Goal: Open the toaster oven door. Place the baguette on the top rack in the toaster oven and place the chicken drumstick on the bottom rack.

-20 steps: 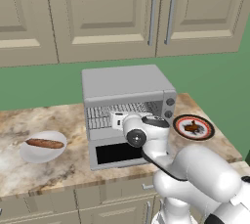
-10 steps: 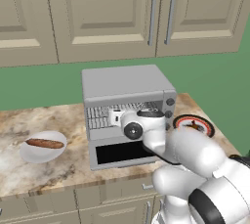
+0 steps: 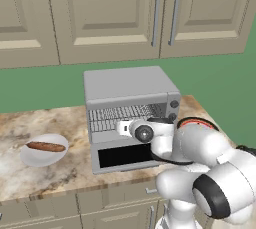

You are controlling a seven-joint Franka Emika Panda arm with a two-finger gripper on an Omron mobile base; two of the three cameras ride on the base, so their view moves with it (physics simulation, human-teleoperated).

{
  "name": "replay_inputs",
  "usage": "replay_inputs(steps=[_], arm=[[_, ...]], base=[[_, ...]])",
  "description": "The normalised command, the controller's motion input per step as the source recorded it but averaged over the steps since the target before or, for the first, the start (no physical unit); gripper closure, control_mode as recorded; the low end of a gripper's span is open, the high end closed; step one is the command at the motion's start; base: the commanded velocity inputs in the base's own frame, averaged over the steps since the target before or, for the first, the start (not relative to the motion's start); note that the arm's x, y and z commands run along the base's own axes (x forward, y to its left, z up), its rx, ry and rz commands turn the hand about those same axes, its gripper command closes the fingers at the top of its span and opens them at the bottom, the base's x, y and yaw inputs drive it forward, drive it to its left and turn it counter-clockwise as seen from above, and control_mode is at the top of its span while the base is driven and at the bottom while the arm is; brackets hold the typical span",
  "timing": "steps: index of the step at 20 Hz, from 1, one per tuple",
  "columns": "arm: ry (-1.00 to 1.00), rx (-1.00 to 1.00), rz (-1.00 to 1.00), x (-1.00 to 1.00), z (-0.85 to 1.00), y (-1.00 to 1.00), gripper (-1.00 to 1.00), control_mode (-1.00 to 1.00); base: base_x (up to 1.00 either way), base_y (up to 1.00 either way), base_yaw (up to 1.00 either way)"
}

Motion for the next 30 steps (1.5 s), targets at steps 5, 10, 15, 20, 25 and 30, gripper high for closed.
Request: replay_inputs(steps=[5, 10, 15, 20, 25, 30], arm=[[-0.1, 0.0, 0.05, -0.29, 0.37, 0.04, -1.0, -1.0], [-0.11, -0.01, 0.02, -0.01, 0.21, 0.12, -1.0, -1.0], [-0.01, -0.04, 0.0, 0.31, -0.09, 0.12, -1.0, -1.0], [0.0, -0.04, 0.0, 0.25, -0.21, 0.02, -1.0, -1.0], [0.0, -0.06, 0.0, 0.28, -0.38, 0.0, -1.0, -1.0], [0.0, -0.04, 0.01, 0.42, -0.28, 0.0, -1.0, -1.0]], base=[[0.0, 0.0, 0.0], [0.0, 0.0, 0.0], [0.0, 0.0, 0.0], [0.0, 0.0, 0.0], [0.0, 0.0, 0.0], [0.0, 0.0, 0.0]])
